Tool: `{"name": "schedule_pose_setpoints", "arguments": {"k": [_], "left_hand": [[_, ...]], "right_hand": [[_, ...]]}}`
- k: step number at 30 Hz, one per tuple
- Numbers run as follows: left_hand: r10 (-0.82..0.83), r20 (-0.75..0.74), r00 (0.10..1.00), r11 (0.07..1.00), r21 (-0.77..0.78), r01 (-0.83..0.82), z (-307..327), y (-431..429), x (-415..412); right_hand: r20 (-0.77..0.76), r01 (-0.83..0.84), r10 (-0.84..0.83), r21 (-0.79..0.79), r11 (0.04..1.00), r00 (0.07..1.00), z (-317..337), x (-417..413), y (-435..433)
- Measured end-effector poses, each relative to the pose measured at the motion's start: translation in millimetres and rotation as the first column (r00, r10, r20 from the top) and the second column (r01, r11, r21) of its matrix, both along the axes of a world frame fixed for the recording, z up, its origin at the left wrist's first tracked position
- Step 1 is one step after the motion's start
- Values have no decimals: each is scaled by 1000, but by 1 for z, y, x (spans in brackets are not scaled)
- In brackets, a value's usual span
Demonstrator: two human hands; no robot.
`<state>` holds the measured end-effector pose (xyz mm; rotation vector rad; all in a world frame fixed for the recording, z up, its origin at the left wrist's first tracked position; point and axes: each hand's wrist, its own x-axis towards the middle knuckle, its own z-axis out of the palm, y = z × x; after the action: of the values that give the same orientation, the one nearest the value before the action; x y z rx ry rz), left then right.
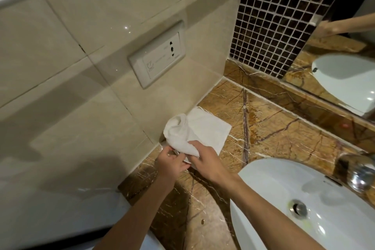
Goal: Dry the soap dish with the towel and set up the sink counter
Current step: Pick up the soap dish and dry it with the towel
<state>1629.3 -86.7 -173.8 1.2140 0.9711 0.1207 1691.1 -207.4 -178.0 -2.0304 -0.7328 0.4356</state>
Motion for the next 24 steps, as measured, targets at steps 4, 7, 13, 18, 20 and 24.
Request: {"name": "schedule_pose_setpoints", "arguments": {"k": [4,7,13,18,20,24], "left_hand": [[-10,-1,1000,1000,22,10,-1,-1,1],[14,41,999,1000,-28,-13,3,-1,4],[-90,88,992,995,-31,93,5,-2,-2],[-58,27,998,998,36,57,0,-6,0],[-50,30,998,998,39,49,-1,-4,4],[-16,55,998,1000,-23,17,0,0,7]], "right_hand": [[-45,61,-62,-31,998,997,2,10,4],[-138,66,-71,-41,997,988,6,21,5],[-363,134,-114,29,991,925,7,31,-2],[-409,198,-155,65,978,899,5,30,4],[-426,180,-135,68,981,895,5,30,5],[-466,158,-116,52,986,877,4,32,-3]]}}
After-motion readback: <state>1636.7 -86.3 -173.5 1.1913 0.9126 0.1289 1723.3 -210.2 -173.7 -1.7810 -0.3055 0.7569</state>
